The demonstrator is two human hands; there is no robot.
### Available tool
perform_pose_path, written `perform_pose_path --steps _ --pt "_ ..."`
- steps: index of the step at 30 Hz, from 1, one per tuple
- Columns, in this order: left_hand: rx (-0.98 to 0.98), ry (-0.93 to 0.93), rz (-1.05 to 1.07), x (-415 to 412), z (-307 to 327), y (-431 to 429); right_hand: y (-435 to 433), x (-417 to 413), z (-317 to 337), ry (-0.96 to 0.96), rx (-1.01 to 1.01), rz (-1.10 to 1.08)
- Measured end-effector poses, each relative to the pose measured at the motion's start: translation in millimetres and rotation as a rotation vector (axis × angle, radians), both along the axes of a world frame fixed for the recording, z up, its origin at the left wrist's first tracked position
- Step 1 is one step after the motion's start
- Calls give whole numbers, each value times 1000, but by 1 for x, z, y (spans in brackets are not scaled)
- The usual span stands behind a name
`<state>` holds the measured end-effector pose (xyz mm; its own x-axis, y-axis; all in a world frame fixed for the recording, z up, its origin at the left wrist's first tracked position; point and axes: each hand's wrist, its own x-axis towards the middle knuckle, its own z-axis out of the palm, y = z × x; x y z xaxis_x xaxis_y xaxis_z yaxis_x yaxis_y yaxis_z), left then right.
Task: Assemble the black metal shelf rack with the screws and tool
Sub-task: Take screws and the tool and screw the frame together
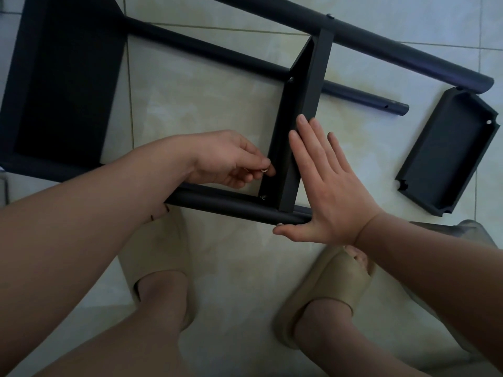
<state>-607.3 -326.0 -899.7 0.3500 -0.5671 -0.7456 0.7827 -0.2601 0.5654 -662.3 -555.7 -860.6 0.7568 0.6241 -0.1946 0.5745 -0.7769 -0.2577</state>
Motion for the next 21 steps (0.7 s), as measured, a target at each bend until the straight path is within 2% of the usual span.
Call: perform_pose_path --steps 6,9,15,21 --pt "-3 21 -27 2 -3 1 0 0 0 2 13 -3" --pt "38 7 -139 6 -3 -5 0 0 -1 7 21 -5" --pt "117 -37 -509 14 7 -28 0 1 -1 18 30 -8" --pt "129 -14 -592 21 9 -39 0 1 -1 21 28 -9"
